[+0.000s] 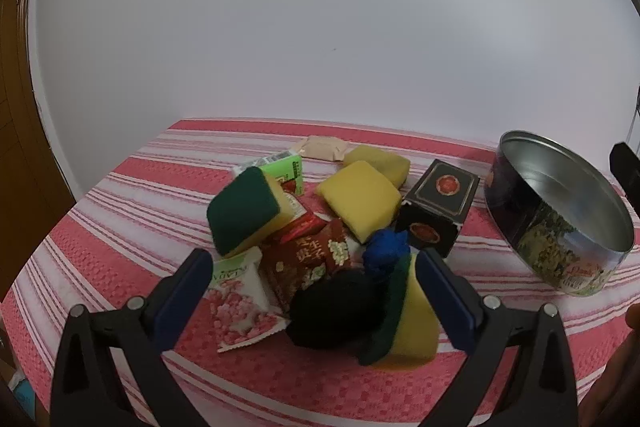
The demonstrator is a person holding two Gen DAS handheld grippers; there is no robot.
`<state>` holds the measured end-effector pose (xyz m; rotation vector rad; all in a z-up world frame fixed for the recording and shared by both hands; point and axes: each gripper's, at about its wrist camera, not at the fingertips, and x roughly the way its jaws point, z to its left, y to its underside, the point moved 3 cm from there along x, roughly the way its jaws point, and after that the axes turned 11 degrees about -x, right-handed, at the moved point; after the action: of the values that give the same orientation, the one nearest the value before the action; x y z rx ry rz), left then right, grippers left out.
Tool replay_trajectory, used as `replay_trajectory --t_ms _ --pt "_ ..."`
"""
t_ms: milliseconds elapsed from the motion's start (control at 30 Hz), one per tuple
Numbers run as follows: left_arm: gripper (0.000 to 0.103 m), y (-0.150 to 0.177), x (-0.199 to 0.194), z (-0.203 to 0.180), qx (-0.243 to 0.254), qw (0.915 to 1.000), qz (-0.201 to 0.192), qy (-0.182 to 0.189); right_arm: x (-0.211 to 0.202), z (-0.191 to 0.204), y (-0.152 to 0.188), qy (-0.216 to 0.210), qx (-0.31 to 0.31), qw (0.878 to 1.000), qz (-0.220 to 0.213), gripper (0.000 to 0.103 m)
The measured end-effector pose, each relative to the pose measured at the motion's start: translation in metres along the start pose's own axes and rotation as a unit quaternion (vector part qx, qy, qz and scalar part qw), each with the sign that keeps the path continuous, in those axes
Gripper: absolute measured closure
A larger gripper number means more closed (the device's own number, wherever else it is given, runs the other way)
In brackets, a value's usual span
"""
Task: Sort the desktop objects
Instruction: 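Grasp the black knit ball with the left tool while the right grasps a sponge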
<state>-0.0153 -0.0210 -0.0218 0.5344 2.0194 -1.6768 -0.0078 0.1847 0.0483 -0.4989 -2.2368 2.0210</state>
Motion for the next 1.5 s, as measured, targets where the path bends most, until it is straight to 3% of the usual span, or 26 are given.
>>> replay_trajectory --t_ms 533,833,1033,1200,1300,1500 --pt "0.0 0.001 0.003 0.024 -0.015 0.9998 0.01 -0.01 0.004 0.024 -0.006 0.008 -0.054 0.998 -0.022 0.0" --pt "0.0 0.003 0.006 0.033 -0.018 0.9995 0.018 -0.021 0.003 0.027 -0.003 -0.011 -0.055 0.998 -0.018 0.0" --pt "0.0 0.002 0.003 0.056 -0.02 0.9989 0.017 -0.039 0.007 0.036 0.0 -0.062 -0.058 0.996 -0.004 0.0" --pt "0.0 0.0 0.004 0.083 -0.034 0.997 0.014 -0.068 0.025 0.049 0.006 -0.137 -0.051 0.989 0.038 0.0" --pt "0.0 0.002 0.006 0.095 -0.045 0.9961 0.018 -0.074 0.031 0.065 0.014 -0.202 -0.037 0.975 0.09 0.001" --pt "0.0 0.0 0.006 0.111 -0.06 0.9952 0.023 -0.074 0.042 0.1 0.03 -0.273 0.006 0.947 0.166 0.008"
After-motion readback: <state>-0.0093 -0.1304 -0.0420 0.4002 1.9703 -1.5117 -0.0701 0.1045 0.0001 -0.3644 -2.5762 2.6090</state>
